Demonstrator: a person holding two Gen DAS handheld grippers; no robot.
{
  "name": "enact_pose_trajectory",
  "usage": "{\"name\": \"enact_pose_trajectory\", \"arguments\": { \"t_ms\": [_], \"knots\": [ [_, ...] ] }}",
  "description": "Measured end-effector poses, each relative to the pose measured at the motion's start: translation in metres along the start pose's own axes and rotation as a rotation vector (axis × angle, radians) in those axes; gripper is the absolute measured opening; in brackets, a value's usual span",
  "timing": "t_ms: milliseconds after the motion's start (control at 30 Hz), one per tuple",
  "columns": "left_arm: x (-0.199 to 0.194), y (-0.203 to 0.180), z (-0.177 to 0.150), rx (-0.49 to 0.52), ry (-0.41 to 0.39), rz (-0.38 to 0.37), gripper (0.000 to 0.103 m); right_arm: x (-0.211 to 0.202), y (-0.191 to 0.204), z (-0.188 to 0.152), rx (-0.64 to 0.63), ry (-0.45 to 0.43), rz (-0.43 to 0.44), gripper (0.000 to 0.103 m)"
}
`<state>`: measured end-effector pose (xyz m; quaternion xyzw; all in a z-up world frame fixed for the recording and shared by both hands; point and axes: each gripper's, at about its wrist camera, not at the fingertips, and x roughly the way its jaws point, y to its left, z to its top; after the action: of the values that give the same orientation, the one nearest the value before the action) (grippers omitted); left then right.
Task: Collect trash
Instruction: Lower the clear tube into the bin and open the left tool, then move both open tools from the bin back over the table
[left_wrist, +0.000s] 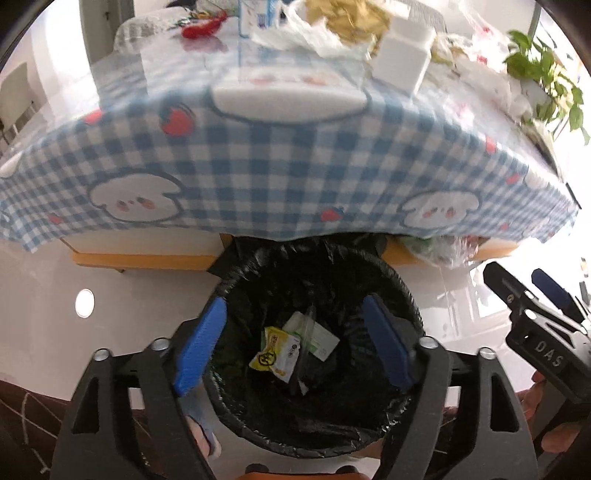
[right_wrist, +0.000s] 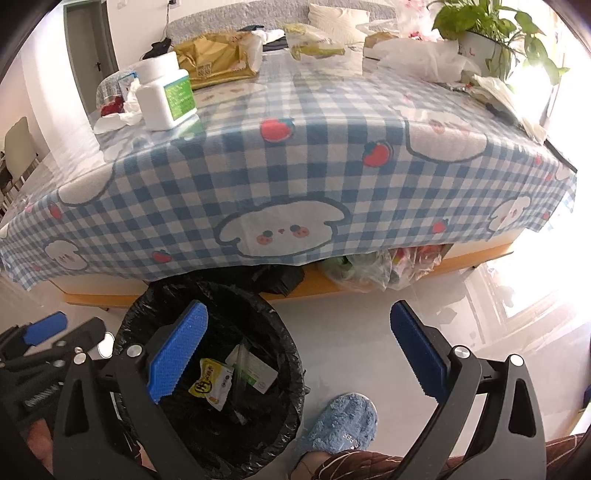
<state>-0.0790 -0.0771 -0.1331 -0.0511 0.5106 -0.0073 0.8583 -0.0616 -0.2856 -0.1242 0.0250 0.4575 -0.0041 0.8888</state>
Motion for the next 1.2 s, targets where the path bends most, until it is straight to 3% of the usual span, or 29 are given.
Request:
{"name": "enact_pose_trajectory", "arguments": {
  "t_ms": [267,700,967,1200],
  "knots": [
    [-0.031,0.014,0.017,-0.014,-0.086,0.011,0.097,-0.018,0.007,0.012,-0.016,-0.057,0.022,0.095],
    [-0.055,0.026,0.059,-0.002,-0.136,-0.015,0.097,-0.054,0.013,0.064,-0.073,-0.173,0.015,0.095],
    [-0.057,0.032,0.094,-0.005,-0.147,-0.021,0.097,-0.061,0.018,0.102,-0.119,-0.21,-0.031,0.095],
    [-0.056,0.038,0.124,-0.012,-0.159,-0.023,0.097,-0.054,0.022,0.127,-0.11,-0.204,-0.012,0.095]
  ]
}}
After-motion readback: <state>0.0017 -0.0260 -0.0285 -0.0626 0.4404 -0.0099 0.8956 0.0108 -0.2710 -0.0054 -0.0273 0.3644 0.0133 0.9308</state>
